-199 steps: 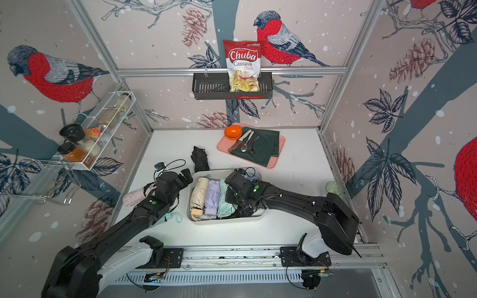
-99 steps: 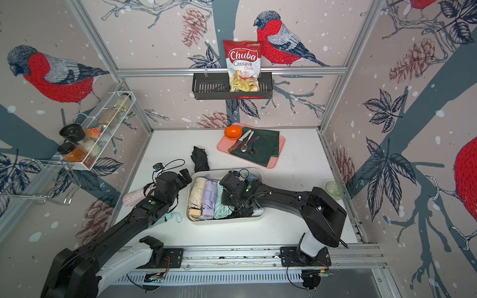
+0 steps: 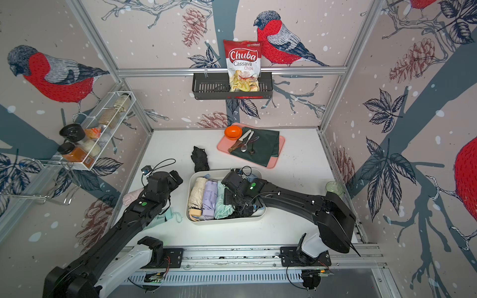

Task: Put the umbrella into the storage box
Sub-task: Place the umbrella in the storage box, then pick up the umbrella from the center of the board.

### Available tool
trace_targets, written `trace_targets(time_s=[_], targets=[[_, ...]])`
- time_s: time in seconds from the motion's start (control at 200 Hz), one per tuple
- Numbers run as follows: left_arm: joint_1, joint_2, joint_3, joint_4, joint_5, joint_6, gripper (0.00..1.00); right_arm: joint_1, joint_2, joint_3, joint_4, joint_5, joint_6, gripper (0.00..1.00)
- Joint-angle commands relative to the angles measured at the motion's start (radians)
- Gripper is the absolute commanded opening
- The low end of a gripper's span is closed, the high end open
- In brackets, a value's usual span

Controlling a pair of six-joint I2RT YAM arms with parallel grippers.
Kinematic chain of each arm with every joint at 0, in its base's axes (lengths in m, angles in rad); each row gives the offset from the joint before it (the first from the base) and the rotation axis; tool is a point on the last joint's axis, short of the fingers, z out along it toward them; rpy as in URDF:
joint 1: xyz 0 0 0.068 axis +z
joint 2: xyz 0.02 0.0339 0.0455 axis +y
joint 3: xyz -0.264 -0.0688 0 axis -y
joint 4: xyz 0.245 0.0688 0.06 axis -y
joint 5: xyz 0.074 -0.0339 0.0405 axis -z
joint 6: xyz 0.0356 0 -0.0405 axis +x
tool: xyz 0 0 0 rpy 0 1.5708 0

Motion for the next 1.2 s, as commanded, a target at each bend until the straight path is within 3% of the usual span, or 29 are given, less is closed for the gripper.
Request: trace_targets(time_s=[0.0, 0.225, 0.455, 0.6, 0.635, 0.66, 1.196], targets=[[0.038, -0.007, 0.009, -0.065, 0.039, -0.019, 0.99, -0.007, -0.040, 0.033, -0.047, 0.089, -0.056, 0.74], [0.141, 0.032, 0.030, -0.095, 0.088, -0.073, 0.99, -0.095, -0.159, 0.029, -0.015, 0.138, -0.143, 0.82], [0.274, 0.091, 0.070, -0.236, 0.083, -0.324, 0.97, -0.206, -0.272, -0.041, 0.068, 0.102, -0.200, 0.86], [0.290, 0.154, 0.151, -0.400, -0.022, -0.522, 0.96, -0.271, -0.271, -0.020, 0.071, 0.039, -0.244, 0.87], [0.292, 0.166, 0.162, -0.419, -0.041, -0.557, 0.97, -0.281, -0.266, -0.008, 0.066, 0.033, -0.259, 0.99], [0.295, 0.173, 0.166, -0.423, -0.050, -0.573, 0.97, -0.287, -0.262, 0.000, 0.062, 0.031, -0.267, 1.00], [0.451, 0.316, 0.126, -0.259, -0.042, -0.696, 0.99, -0.380, -0.247, 0.018, 0.099, -0.069, -0.351, 1.00]])
